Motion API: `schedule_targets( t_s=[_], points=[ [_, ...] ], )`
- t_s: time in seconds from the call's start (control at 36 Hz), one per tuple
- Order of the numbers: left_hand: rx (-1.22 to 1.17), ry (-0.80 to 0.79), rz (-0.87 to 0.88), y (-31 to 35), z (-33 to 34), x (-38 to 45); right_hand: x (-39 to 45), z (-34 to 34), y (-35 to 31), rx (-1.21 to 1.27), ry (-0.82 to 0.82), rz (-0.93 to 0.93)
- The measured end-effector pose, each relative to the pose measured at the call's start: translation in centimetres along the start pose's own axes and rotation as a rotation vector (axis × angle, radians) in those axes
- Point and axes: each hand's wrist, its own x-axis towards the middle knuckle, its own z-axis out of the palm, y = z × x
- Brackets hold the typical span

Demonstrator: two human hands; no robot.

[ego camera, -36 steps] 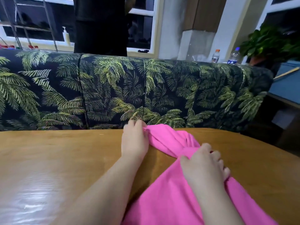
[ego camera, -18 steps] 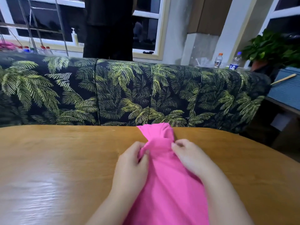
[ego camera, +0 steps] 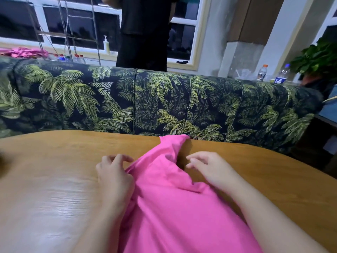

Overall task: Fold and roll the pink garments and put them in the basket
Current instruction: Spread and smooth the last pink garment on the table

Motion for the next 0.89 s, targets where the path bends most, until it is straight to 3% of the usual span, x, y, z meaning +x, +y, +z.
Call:
schedule_targets(
  t_s=[0.06, 0.11, 0.19, 0.25, 0.36, 0.44, 0.61, 0.78, 0.89],
  points=[
    [0.000, -0.035, 0.040, 0.0, 0.0, 0.7, 1.0, 0.4, 1.4, -0.089, 0.069, 0.026],
    [-0.098, -0.097, 0.057, 0.3, 0.3, 1.6, 1.8, 1.5, 2.0, -0.127, 0.038, 0.049],
    [-0.339, -0.232, -0.097, 1.6, 1.1, 3.2, 2.8, 3.3, 1.5, -0.007, -0.001, 0.025],
    [-0.327, -0.328, -0.168, 2.5, 2.0, 4.1, 3.7, 4.1, 1.0, 0.067, -0.004, -0.025],
    [-0.378, -0.454, -0.151, 4.1, 4.2, 4.3, 5.5, 6.0, -0.2, 0.093, -0.052, -0.075],
    [-0.366, -0.378, -0.085, 4.1, 5.4, 4.3, 6.1, 7.9, -0.6, 0.089, -0.030, -0.123],
    [-0.485, -0.297, -0.035, 2.6, 5.7, 4.7, 5.8, 8.2, -0.3, 0.238, 0.243, 0.049],
    [-0.722, -0.336, 0.010, 4.4, 5.9, 3.5, 6.1, 7.2, -1.6, 0.424, 0.206, 0.167],
    [-0.692, -0.300, 0.033, 5.0, 5.6, 3.1, 6.2, 7.2, -1.7, 0.499, 0.300, 0.148]
  ],
)
